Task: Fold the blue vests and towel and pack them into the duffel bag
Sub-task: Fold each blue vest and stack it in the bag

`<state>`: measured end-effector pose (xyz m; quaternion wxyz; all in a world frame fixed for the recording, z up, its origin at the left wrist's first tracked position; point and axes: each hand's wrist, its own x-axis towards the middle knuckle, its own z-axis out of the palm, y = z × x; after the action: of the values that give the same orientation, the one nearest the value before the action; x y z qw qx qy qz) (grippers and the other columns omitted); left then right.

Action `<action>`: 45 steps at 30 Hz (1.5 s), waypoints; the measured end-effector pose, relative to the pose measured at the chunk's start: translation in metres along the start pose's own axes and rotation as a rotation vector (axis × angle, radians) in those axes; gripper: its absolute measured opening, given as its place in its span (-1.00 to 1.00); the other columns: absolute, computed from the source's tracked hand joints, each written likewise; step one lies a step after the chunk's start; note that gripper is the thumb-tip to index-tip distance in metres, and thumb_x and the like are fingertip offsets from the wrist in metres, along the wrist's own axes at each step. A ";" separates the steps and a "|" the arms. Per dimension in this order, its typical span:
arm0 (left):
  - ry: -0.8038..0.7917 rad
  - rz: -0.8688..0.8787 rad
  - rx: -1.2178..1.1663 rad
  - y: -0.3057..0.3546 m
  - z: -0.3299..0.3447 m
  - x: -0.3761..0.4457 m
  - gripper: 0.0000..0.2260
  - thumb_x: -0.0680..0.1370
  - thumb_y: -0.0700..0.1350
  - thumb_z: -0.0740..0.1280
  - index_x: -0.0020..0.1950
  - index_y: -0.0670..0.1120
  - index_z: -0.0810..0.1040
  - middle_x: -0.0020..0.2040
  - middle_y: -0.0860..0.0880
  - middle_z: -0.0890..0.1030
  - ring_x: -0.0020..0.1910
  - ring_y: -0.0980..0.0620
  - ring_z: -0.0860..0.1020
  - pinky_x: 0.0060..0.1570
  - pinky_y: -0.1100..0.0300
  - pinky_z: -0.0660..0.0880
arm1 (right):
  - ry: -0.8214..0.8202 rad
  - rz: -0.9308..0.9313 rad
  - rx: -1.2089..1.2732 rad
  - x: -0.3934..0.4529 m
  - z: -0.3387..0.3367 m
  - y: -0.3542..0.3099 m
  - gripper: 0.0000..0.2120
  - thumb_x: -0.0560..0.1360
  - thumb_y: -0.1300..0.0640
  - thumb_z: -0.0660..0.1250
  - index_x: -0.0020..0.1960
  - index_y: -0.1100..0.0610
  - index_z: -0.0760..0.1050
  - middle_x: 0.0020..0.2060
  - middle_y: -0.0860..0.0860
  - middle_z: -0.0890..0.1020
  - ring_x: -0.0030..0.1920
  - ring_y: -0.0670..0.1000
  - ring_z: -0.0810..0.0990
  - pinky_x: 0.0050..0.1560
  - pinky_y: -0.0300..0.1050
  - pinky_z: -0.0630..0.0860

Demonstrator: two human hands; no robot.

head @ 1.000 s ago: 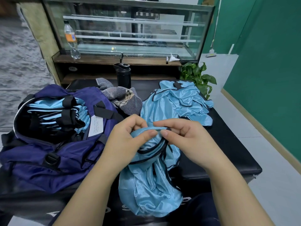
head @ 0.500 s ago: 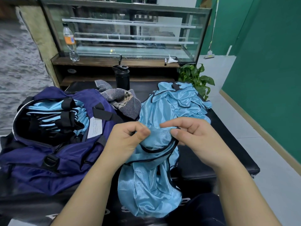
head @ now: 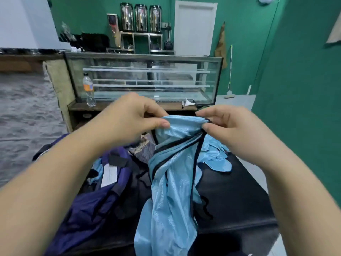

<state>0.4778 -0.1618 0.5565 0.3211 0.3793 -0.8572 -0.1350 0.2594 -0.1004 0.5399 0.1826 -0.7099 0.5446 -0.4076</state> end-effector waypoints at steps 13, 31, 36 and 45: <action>0.364 0.122 0.185 0.120 -0.107 0.033 -0.84 0.54 0.00 0.35 -0.24 0.05 0.60 -0.34 0.01 0.60 -0.43 0.14 0.41 -0.36 0.24 0.37 | 0.647 -0.486 -0.409 0.067 -0.054 -0.118 -0.77 0.42 0.34 0.11 -0.05 0.21 0.51 -0.18 0.12 0.57 -0.19 0.08 0.35 -0.26 -0.06 0.14; 0.197 -0.007 0.326 0.130 -0.149 0.036 -0.84 0.58 -0.04 0.31 -0.16 -0.07 0.53 -0.19 -0.08 0.59 -0.28 -0.04 0.55 -0.19 0.12 0.54 | 0.158 -0.062 -0.265 0.075 -0.073 -0.197 -0.71 0.59 0.26 0.06 -0.30 0.12 0.27 -0.32 0.01 0.35 -0.32 0.00 0.34 -0.37 -0.28 0.26; 0.162 -0.090 0.405 0.115 -0.148 0.039 -0.76 0.52 0.02 0.38 -0.29 -0.04 0.50 -0.40 0.02 0.43 -0.44 0.07 0.32 -0.43 0.20 0.23 | 0.041 -0.014 -0.102 0.081 -0.064 -0.180 -0.70 0.49 0.00 0.28 0.00 0.25 0.54 -0.15 0.17 0.59 -0.22 0.06 0.48 -0.17 -0.09 0.37; 0.120 -0.205 -0.586 0.088 -0.112 0.039 -0.86 0.60 -0.08 0.27 -0.01 -0.15 0.53 -0.33 -0.01 0.51 -0.59 0.13 0.27 -0.59 0.35 0.21 | 0.203 -0.085 0.107 0.094 -0.052 -0.166 -0.70 0.57 0.02 0.29 -0.06 0.27 0.57 -0.27 0.15 0.59 -0.29 -0.01 0.40 -0.27 -0.19 0.31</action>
<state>0.4817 -0.1293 0.7007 0.4515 0.3622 -0.7188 -0.3851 0.3299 -0.1212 0.7239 0.1466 -0.6765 0.5074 -0.5133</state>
